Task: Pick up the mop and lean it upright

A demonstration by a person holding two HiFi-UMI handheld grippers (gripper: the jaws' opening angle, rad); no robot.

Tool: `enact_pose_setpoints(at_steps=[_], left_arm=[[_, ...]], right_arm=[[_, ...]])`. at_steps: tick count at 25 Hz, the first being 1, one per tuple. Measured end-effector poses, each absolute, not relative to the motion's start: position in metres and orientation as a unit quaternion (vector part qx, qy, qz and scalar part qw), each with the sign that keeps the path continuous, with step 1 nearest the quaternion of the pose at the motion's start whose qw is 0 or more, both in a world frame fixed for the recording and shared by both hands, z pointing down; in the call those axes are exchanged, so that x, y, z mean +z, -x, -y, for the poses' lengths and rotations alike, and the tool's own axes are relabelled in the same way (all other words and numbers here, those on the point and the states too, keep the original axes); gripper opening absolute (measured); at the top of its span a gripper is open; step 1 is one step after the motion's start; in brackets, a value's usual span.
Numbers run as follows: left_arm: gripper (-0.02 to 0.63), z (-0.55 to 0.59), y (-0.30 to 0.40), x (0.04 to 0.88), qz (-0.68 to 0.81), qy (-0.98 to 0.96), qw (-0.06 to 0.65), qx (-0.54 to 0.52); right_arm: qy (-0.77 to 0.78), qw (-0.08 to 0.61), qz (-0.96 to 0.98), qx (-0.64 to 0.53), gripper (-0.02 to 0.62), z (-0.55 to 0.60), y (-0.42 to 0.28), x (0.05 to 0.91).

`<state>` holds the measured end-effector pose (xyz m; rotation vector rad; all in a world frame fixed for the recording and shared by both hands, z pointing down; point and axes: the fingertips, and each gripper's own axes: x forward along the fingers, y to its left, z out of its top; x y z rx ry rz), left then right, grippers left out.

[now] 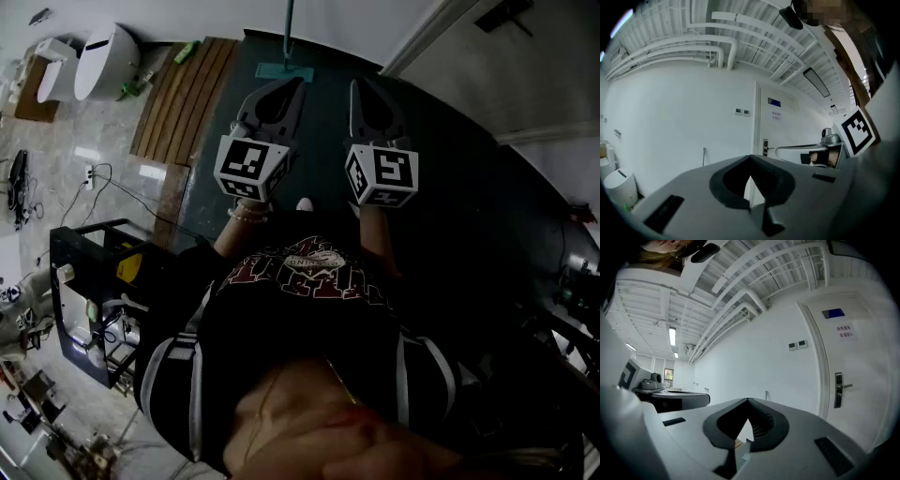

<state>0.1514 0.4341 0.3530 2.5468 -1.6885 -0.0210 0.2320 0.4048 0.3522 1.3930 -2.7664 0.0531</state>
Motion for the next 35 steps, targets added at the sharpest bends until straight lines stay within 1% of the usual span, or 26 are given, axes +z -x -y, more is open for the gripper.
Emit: enact_pose_setpoints(at_steps=[13,20,27,35], left_arm=[[0.038,-0.433,-0.176,0.355,0.557,-0.829,0.041,-0.001],[0.038,-0.435,-0.180,0.363,0.566,-0.823,0.049,0.002],[0.038,-0.431,-0.162,0.368,0.575,-0.817,0.045,0.011],[0.038,-0.400,-0.124,0.368,0.566,-0.822,0.054,0.000]], right_arm=[[-0.432,-0.003,0.902,0.019,0.018,-0.405,-0.256,0.347],[-0.428,-0.002,0.903,0.022,0.017,-0.405,-0.267,0.351],[-0.421,0.005,0.907,0.029,0.017,-0.400,-0.250,0.358],[-0.418,-0.006,0.908,0.034,0.017,-0.369,-0.211,0.350]])
